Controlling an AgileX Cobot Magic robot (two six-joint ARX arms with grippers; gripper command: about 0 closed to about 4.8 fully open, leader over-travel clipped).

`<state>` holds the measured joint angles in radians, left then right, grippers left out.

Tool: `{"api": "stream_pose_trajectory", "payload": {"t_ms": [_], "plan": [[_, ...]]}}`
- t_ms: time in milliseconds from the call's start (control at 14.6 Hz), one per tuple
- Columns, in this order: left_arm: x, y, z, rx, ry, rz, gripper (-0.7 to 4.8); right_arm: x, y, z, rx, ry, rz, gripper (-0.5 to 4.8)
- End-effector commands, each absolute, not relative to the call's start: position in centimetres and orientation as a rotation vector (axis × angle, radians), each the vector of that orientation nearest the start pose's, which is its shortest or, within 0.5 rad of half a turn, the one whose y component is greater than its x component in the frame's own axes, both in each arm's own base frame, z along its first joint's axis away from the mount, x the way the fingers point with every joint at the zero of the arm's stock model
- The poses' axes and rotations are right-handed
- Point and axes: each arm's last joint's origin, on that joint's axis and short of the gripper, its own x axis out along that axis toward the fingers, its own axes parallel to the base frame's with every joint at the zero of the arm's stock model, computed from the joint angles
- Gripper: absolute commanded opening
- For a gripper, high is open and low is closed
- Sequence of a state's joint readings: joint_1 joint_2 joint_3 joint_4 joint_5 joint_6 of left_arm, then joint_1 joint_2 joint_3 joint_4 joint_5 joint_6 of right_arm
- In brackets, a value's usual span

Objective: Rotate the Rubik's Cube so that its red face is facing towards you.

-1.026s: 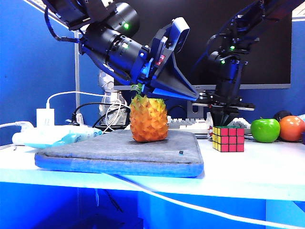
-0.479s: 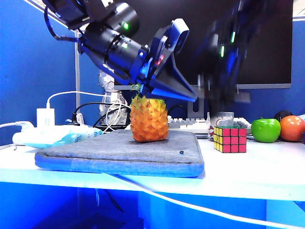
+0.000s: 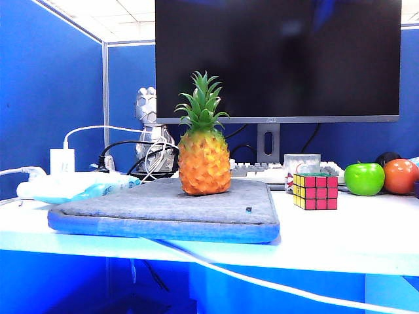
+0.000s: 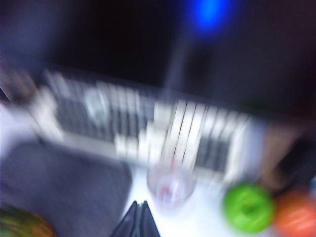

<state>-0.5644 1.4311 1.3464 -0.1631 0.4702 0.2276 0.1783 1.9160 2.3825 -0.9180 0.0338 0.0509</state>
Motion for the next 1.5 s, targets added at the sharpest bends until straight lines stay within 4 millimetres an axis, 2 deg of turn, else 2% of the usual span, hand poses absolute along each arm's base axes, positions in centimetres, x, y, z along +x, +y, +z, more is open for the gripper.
{"api": "stream_pose_trajectory", "payload": {"t_ms": [68,137,205,274,342,479,616,821,958,1163,1299,1368,1505], "plan": [[24.4,-14.4,41.5,0.143,0.100,-0.932,0.26,30.1,5.2,53.4,-0.046,0.308,0.100,-0.01],[23.3,-13.6,42.0,0.157,0.117,-0.890,0.26,27.5,4.6,54.3,-0.089,0.317,0.078,-0.01],[22.8,-13.3,41.9,0.179,0.142,-0.873,0.26,25.8,4.3,54.6,-0.123,0.344,0.066,-0.01],[22.8,-13.2,41.3,0.194,0.183,-0.874,0.26,25.3,4.2,54.0,-0.135,0.398,0.072,-0.01],[23.0,-13.3,40.4,0.187,0.219,-0.875,0.25,25.7,4.1,52.6,-0.143,0.462,0.058,-0.01],[23.4,-13.6,38.0,0.169,0.251,-0.874,0.25,28.8,3.8,47.6,-0.133,0.628,0.090,-0.01],[24.1,-14.0,35.9,0.152,0.288,-0.872,0.25,32.1,4.2,40.3,-0.116,0.751,0.103,-0.01],[26.0,-15.0,34.3,0.120,0.316,-0.869,0.24,34.8,2.5,31.9,0.005,0.807,0.107,-0.01],[27.4,-15.8,33.2,0.084,0.316,-0.892,0.21,36.4,1.4,29.1,0.067,0.856,0.121,-0.01],[29.9,-17.3,30.8,-0.002,0.338,-0.906,0.20,38.8,1.7,26.2,0.131,0.863,0.173,-0.01],[30.8,-17.8,29.2,-0.022,0.395,-0.907,0.20,40.2,1.4,23.4,0.136,0.918,0.158,-0.01],[30.9,-17.9,28.9,-0.020,0.399,-0.908,0.20,40.7,1.0,22.2,0.127,0.940,0.152,-0.01],[31.0,-18.0,29.1,-0.020,0.377,-0.906,0.20,41.1,1.0,21.0,0.133,0.962,0.156,-0.01]]}}
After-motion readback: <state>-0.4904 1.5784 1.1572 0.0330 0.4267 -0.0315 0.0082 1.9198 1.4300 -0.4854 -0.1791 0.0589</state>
